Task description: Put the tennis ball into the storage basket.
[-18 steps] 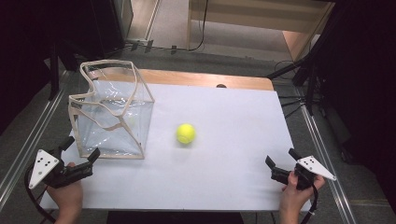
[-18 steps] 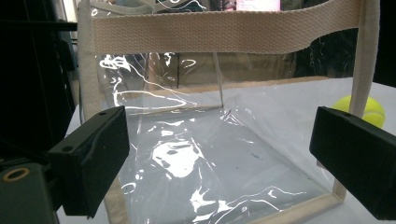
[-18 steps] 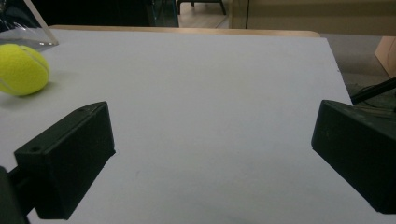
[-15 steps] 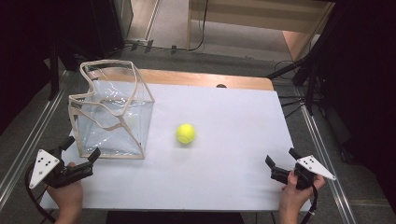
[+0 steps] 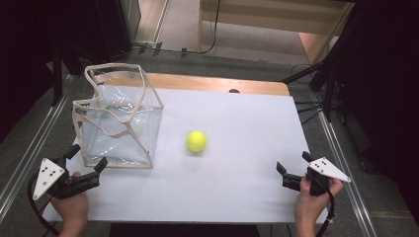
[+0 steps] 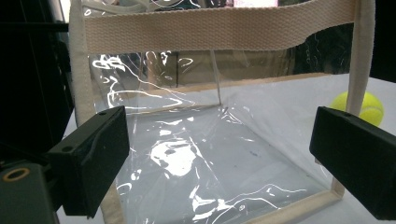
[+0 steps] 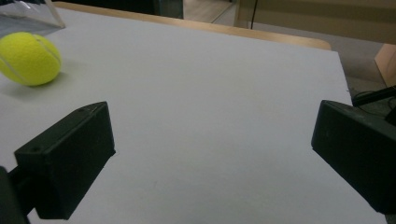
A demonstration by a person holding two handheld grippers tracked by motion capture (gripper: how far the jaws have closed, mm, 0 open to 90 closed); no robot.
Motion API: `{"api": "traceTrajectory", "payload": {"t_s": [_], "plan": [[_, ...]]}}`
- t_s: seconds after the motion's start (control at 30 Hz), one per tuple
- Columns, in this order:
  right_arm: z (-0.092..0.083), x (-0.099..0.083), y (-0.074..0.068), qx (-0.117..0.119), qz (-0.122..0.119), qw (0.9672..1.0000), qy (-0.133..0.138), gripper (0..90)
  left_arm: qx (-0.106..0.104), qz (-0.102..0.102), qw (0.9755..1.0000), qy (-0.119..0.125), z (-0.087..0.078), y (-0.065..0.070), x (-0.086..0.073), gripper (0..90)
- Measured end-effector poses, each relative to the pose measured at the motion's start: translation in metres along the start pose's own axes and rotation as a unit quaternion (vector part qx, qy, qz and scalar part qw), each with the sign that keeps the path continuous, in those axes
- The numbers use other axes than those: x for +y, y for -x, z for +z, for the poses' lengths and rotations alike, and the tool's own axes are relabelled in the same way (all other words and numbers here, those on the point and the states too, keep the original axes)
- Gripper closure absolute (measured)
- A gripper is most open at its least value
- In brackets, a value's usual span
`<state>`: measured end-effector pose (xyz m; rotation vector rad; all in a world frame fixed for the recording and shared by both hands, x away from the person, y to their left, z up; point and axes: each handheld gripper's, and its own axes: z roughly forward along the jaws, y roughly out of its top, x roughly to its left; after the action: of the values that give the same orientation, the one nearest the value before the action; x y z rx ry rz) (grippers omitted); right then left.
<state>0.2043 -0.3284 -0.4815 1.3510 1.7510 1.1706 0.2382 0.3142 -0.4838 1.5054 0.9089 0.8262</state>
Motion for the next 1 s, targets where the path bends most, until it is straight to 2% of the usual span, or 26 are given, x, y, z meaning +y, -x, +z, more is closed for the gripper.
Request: {"api": "traceTrajectory", "payload": {"t_s": [0.27,0.37,0.4,1.0], "plan": [[0.012,0.019,-0.011,0.021,-0.022,0.9995,-0.013,0.0,-0.002,0.005,1.0000,-0.002,0.000,0.001,0.000,5.4],[0.016,0.024,-0.014,0.027,-0.023,0.9992,-0.018,0.0,-0.001,0.005,1.0000,-0.003,0.000,0.001,0.000,5.3],[0.021,0.031,-0.018,0.033,-0.030,0.9988,-0.020,0.0,-0.001,0.005,1.0000,-0.002,0.000,0.001,0.000,5.4],[0.050,0.057,-0.044,0.077,-0.065,0.9941,-0.039,0.0,-0.002,0.005,1.0000,-0.001,0.000,0.001,0.000,5.4]]}}
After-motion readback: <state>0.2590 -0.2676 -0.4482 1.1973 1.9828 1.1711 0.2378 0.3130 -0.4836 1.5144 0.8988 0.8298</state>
